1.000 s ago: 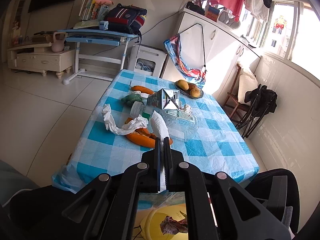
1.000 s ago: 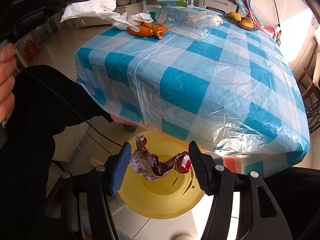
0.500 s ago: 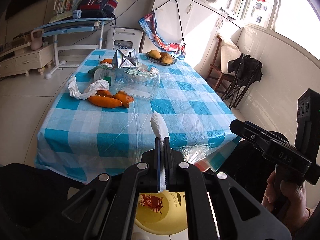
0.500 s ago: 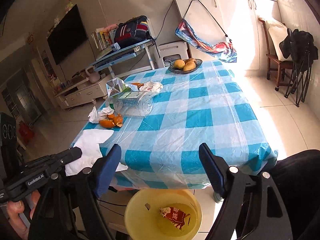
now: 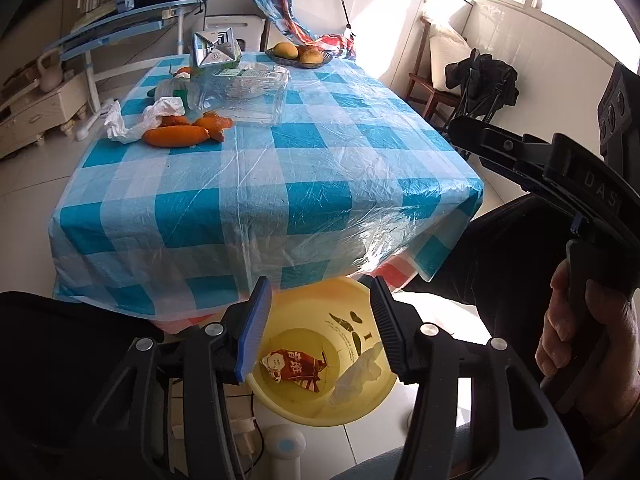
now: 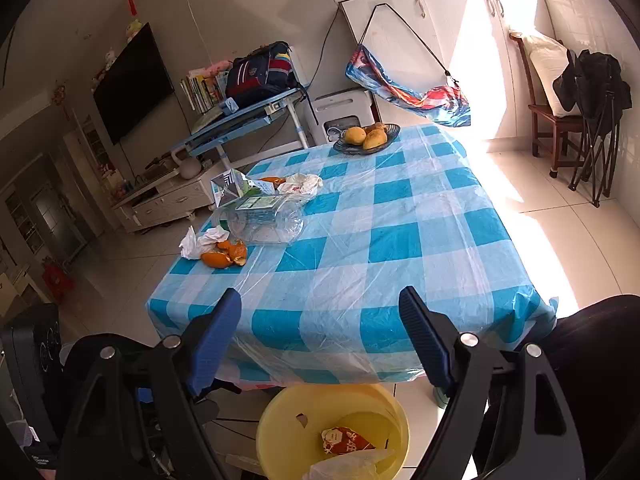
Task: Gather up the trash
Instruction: 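Grasp an orange peel with the right tool while the left tool reaches for white tissue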
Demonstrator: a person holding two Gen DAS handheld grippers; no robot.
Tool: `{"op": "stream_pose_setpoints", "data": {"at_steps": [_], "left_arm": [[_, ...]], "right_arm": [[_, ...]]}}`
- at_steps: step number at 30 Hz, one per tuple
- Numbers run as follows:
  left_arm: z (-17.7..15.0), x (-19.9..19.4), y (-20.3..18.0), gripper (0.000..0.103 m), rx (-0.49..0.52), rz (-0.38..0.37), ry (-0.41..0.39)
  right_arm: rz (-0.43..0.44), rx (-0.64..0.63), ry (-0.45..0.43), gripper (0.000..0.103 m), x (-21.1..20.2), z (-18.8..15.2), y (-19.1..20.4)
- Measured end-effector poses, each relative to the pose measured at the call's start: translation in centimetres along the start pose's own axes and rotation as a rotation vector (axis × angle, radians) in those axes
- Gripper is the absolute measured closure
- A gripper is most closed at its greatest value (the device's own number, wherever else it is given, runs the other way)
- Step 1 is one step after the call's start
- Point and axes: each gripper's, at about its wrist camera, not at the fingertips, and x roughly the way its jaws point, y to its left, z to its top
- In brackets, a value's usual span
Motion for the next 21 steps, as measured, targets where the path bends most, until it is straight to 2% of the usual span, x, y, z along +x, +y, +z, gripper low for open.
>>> {"op": "stream_pose_setpoints", "data": {"at_steps": [11, 16, 21], "left_arm": [[1.7, -2.7, 5.3, 0.046, -0.184, 0.159, -0.165], [3.3, -4.1, 9.1, 0.045, -0.279, 0.21, -0.234], [5.3, -4.4, 11.7, 0.045, -0.301, 0.244, -0.275]], "right_arm": [[0.015, -0.066, 0.027, 0.025, 0.4, -0.5, 1.7], [0.05, -0.161, 0.049, 0.025, 1.0, -1.0, 4.1], [0.118, -0.27, 0.087, 0.025, 2.5, -1.4, 7.2]]}}
